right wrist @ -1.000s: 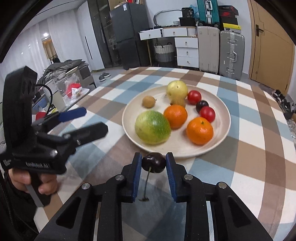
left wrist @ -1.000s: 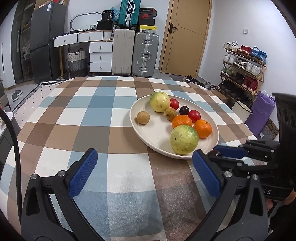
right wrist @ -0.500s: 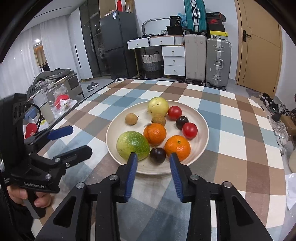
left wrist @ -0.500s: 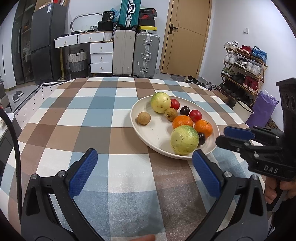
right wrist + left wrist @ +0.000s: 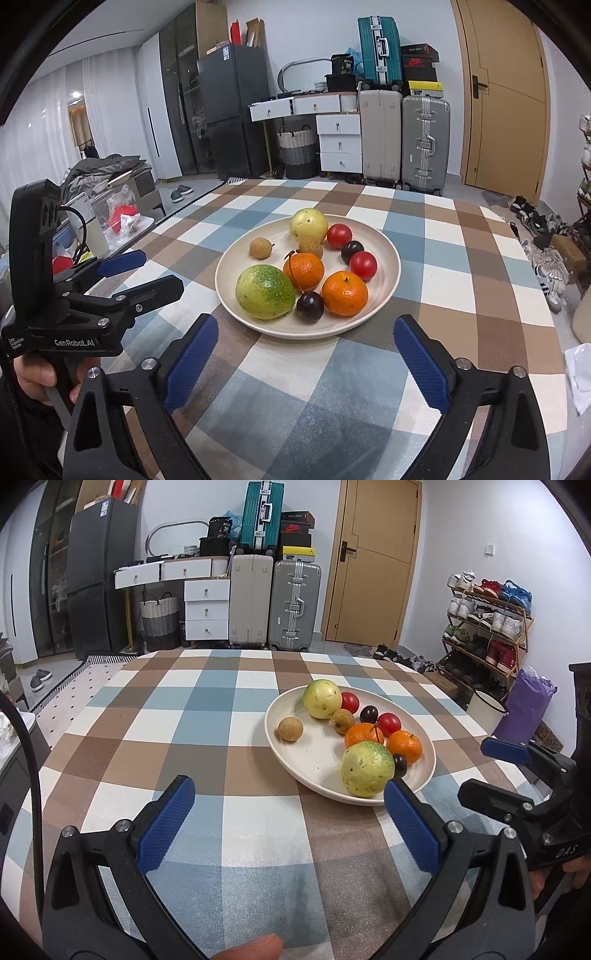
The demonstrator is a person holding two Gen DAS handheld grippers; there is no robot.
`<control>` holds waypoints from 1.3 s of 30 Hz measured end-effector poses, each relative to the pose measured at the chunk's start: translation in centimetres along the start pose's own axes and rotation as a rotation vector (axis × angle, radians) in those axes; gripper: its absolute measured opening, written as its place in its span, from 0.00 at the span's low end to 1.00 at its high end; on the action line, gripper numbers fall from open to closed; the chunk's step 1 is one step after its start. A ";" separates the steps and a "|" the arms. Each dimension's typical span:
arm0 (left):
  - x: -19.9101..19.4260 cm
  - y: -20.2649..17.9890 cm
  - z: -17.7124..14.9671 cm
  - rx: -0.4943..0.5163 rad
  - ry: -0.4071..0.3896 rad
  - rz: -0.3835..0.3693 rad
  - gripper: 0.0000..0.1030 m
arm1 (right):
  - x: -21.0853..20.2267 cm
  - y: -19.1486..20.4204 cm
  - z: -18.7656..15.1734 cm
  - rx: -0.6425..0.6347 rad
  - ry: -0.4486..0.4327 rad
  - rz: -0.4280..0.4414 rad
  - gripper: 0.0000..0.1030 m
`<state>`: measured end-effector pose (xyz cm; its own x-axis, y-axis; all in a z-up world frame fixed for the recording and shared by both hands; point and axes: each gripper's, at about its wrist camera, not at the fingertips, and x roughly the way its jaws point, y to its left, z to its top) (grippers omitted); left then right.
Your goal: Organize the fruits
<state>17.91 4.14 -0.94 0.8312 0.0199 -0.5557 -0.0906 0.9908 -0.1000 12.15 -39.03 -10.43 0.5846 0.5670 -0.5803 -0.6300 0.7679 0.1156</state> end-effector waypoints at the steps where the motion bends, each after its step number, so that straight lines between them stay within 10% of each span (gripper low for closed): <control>1: -0.1 -0.1 0.0 0.005 -0.007 0.000 0.99 | -0.2 0.1 -0.1 -0.002 -0.007 -0.002 0.98; 39: -1.2 -1.7 -0.2 0.066 -0.042 -0.021 0.99 | -2.8 0.0 -1.1 -0.010 -0.157 -0.061 0.99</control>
<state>16.95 2.45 -0.29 0.8549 0.0029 -0.5188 -0.0376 0.9977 -0.0564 9.93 -41.01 -9.70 0.6943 0.5593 -0.4529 -0.5952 0.8000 0.0757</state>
